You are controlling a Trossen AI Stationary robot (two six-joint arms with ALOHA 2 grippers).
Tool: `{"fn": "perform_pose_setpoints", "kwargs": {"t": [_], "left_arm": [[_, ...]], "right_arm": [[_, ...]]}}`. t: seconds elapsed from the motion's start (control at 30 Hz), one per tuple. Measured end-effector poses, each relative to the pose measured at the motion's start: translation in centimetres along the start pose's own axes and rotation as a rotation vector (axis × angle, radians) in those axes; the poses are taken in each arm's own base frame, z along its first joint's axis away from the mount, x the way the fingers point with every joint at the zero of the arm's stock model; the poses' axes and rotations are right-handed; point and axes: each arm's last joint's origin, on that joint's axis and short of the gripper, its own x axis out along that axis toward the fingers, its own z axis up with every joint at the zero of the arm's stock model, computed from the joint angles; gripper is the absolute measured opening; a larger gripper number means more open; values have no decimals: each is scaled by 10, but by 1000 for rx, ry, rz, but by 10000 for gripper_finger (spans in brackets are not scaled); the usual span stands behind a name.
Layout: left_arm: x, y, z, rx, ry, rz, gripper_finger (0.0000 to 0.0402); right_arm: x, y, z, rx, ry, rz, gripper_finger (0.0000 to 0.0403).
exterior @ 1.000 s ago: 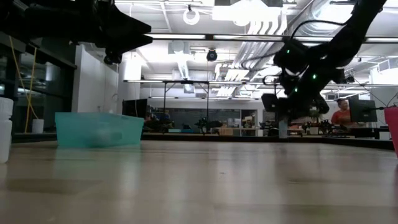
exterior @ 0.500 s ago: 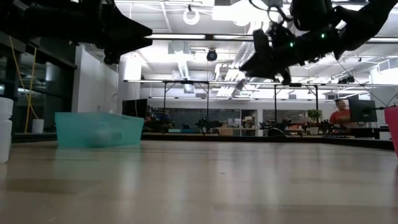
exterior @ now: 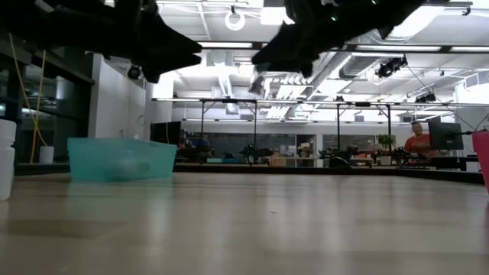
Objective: Pick and place medicine bottles into bin by pill shape (circle, oval)
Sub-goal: Put the green capsule bottle into the blue bin
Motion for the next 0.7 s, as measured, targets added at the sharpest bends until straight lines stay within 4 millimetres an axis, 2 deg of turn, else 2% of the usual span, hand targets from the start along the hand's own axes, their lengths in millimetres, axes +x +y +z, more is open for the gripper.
{"fn": "perform_pose_setpoints", "kwargs": {"t": [0.27, 0.43, 0.7], "left_arm": [[31, -6, -7, 29, 112, -12, 168], [35, -5, -10, 32, 145, -20, 168], [35, -8, -8, 14, 127, -132, 188]], "right_arm": [[25, 32, 16, -102, 87, 56, 108], [27, 42, 21, -131, 79, 80, 108], [26, 44, 22, -139, 72, 86, 108]]}}
